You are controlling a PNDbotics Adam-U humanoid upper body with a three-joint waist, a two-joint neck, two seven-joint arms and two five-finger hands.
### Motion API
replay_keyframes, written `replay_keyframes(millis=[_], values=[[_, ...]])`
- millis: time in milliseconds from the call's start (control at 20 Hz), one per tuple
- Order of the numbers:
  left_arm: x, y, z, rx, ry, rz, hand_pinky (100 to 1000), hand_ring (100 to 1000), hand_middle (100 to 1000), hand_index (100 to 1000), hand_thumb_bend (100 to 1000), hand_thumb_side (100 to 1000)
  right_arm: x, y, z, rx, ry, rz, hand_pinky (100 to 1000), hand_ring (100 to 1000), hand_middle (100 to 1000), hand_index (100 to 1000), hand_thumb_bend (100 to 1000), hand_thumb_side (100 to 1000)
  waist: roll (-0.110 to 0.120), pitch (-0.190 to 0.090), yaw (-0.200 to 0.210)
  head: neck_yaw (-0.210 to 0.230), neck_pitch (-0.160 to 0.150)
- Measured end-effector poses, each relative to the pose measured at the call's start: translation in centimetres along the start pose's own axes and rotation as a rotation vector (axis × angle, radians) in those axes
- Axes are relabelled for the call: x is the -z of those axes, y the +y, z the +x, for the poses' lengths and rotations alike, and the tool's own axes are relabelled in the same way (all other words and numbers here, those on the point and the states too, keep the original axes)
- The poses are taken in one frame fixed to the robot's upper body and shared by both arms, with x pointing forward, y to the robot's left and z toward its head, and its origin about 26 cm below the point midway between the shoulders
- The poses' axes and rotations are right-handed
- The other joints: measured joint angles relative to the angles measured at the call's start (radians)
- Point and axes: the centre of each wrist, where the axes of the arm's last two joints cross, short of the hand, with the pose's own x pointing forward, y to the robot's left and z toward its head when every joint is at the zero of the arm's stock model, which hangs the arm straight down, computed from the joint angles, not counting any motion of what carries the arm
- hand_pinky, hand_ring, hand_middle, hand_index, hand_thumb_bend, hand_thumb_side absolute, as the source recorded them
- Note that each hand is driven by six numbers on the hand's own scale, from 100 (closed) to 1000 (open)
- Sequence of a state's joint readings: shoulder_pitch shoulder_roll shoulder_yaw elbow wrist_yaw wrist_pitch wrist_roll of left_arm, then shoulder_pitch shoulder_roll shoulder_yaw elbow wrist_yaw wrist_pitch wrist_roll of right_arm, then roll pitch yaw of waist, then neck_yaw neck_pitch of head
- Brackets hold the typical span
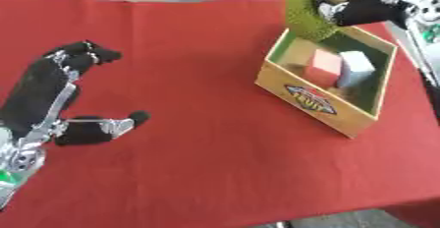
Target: Pick up the objects with one hand, pass them to the other hand, and then place them into the box on the other side of the table.
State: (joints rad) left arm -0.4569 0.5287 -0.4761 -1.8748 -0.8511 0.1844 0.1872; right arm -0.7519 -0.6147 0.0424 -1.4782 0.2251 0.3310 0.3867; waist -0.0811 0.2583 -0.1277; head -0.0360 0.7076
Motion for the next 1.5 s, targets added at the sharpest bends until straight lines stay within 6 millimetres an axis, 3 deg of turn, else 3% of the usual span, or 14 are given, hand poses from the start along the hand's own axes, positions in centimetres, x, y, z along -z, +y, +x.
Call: replay_keyframes(millis=[350,500,550,600,650,700,750,800,850,1100,1250,1500], values=[[0.1,0.5,0.1,-0.001,0.002,0.020,731,621,617,778,665,558,0.7,0.2,-4.2,-0.095,0.154,-0.142,777,642,368,567,100,144,0.012,0.003,0.006,-0.012,-0.015],[0.1,0.8,0.2,-0.001,0.004,0.029,731,621,617,779,662,556,0.9,0.4,-5.3,-0.123,0.193,-0.178,821,781,628,815,100,136,0.019,0.003,0.011,-0.016,-0.016],[0.0,0.9,0.1,0.000,0.008,0.032,731,621,617,779,662,556,0.9,0.5,-5.6,-0.130,0.202,-0.185,826,795,660,840,100,135,0.020,0.004,0.011,-0.018,-0.016],[0.0,0.9,0.1,0.003,0.010,0.033,730,620,616,778,660,554,0.9,0.5,-5.8,-0.136,0.210,-0.189,853,855,753,912,100,219,0.020,0.004,0.011,-0.018,-0.016],[0.0,1.1,0.0,0.006,0.012,0.037,729,620,616,778,658,554,0.9,0.5,-6.0,-0.141,0.216,-0.193,862,873,777,927,100,256,0.020,0.004,0.011,-0.018,-0.016],[0.0,1.1,0.0,0.007,0.015,0.040,732,620,616,779,648,557,0.9,0.5,-6.2,-0.144,0.221,-0.195,900,941,860,975,100,471,0.020,0.004,0.011,-0.018,-0.016],[0.0,1.2,0.0,0.007,0.018,0.044,732,620,616,779,648,557,0.9,0.5,-6.3,-0.146,0.224,-0.194,902,945,863,977,100,491,0.021,0.004,0.011,-0.018,-0.016],[0.0,1.3,0.0,0.008,0.020,0.047,733,621,617,779,644,553,0.9,0.4,-6.4,-0.146,0.227,-0.191,914,967,886,988,100,600,0.022,0.004,0.011,-0.018,-0.016],[0.0,1.3,0.0,0.008,0.022,0.048,733,621,617,779,646,552,0.9,0.4,-6.6,-0.147,0.230,-0.188,918,976,894,993,100,646,0.023,0.004,0.011,-0.018,-0.016],[-0.1,1.4,-0.1,0.008,0.030,0.050,735,620,616,779,645,558,0.6,0.2,-7.1,-0.134,0.269,-0.210,921,977,936,1000,100,776,0.025,0.004,0.008,-0.017,-0.017],[-0.1,1.5,0.0,0.007,0.032,0.053,735,619,615,778,648,552,0.4,0.3,-7.1,-0.117,0.278,-0.236,921,979,930,1000,100,794,0.026,0.004,0.006,-0.013,-0.017],[-0.1,2.1,-0.1,0.004,0.042,0.082,737,612,608,773,630,539,-0.4,-0.1,-6.2,-0.033,0.206,-0.307,908,955,909,993,100,689,0.032,0.006,0.006,-0.003,-0.017]])
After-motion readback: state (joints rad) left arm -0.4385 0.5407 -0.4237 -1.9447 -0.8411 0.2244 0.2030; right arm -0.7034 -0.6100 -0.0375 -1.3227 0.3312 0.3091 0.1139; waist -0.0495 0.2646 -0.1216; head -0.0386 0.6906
